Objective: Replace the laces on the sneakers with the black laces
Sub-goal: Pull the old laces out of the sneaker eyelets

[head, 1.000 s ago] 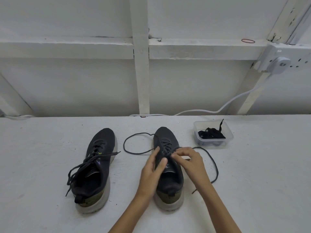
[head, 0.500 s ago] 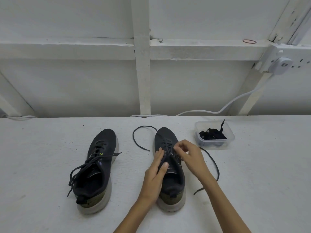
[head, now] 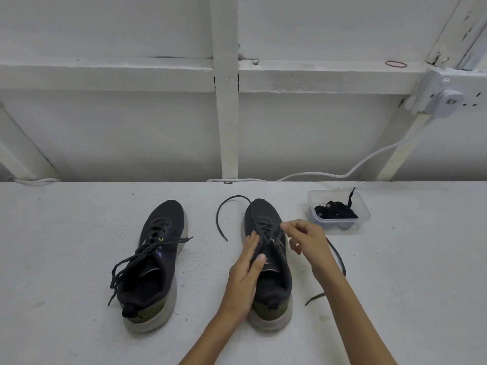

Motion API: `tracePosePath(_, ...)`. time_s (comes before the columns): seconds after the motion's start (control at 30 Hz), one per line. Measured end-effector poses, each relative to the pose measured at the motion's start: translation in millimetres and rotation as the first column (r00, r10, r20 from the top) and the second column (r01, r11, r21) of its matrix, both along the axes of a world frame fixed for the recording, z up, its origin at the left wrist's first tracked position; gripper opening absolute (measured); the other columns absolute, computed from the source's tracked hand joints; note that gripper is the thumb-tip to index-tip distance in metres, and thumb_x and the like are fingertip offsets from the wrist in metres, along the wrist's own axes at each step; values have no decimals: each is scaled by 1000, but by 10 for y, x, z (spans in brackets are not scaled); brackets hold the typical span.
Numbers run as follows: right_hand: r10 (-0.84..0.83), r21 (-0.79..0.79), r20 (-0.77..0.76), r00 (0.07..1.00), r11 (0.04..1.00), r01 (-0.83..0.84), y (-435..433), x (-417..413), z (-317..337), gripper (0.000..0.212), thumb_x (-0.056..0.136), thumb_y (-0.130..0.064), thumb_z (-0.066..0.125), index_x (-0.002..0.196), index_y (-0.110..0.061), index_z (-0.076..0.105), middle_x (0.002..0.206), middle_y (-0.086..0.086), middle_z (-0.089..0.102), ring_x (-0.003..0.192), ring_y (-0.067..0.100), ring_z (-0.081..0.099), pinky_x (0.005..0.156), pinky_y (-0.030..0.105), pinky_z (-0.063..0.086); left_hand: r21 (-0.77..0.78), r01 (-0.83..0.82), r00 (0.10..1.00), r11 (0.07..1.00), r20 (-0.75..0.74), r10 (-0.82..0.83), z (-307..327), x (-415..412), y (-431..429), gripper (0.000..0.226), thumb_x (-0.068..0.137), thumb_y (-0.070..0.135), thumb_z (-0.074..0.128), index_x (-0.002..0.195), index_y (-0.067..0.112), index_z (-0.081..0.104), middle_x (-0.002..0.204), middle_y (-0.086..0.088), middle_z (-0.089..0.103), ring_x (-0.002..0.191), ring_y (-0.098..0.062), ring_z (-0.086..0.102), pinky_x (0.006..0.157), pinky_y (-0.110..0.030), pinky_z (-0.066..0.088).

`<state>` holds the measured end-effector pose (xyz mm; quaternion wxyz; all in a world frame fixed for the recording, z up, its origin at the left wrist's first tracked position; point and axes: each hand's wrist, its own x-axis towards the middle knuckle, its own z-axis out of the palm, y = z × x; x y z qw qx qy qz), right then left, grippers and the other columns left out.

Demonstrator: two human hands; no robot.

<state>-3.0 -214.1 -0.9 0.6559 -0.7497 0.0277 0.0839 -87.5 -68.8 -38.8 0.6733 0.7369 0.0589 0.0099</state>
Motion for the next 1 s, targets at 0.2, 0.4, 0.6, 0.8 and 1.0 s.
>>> tracePosePath(0.2, 147, 31, -87, 985, 989, -144, -65, -193, -77, 18, 80, -22, 78, 84, -4, 75, 64, 3, 60, 49, 10, 44, 48, 20, 35, 3, -18, 1000, 1000, 5, 18, -21, 6, -13, 46, 99, 33, 50, 142, 36, 33, 153, 17, 33, 142, 4, 26, 117, -19, 23)
tracePosePath(0.4, -51, 123, -59, 997, 991, 58, -64, -27, -13, 14, 89, -17, 69, 82, -4, 70, 68, 0, 59, 49, 10, 41, 48, 20, 34, -11, -17, 1000, 1000, 8, 17, 13, -12, -12, 47, 101, 22, 48, 146, 28, 35, 152, 18, 34, 143, 2, 25, 120, -27, 22)
tracePosePath(0.6, 137, 35, -164, 977, 990, -133, -116, -43, -2, 21, 85, -28, 73, 89, -7, 74, 67, -2, 60, 50, 10, 43, 50, 23, 34, -14, -31, 999, 999, 20, 32, 13, -13, -20, 43, 101, 20, 48, 137, 40, 34, 152, 15, 36, 143, 1, 27, 120, -28, 22)
tracePosePath(0.8, -11, 145, -51, 999, 989, 18, -105, -17, -9, 17, 85, -16, 73, 75, -4, 65, 69, 6, 54, 51, 11, 42, 51, 21, 31, -19, -38, 999, 999, 5, 38, 18, -25, -26, 46, 101, 22, 48, 145, 29, 36, 153, 15, 35, 143, 1, 26, 120, -30, 22)
tracePosePath(1.0, 55, 151, -169, 984, 988, -29, -62, -92, -19, 16, 90, -27, 68, 86, -12, 71, 61, -8, 58, 50, 9, 38, 51, 23, 28, -9, -50, 999, 999, 6, 50, 27, -24, -35, 45, 101, 22, 47, 144, 30, 36, 153, 13, 35, 143, -1, 27, 120, -30, 23)
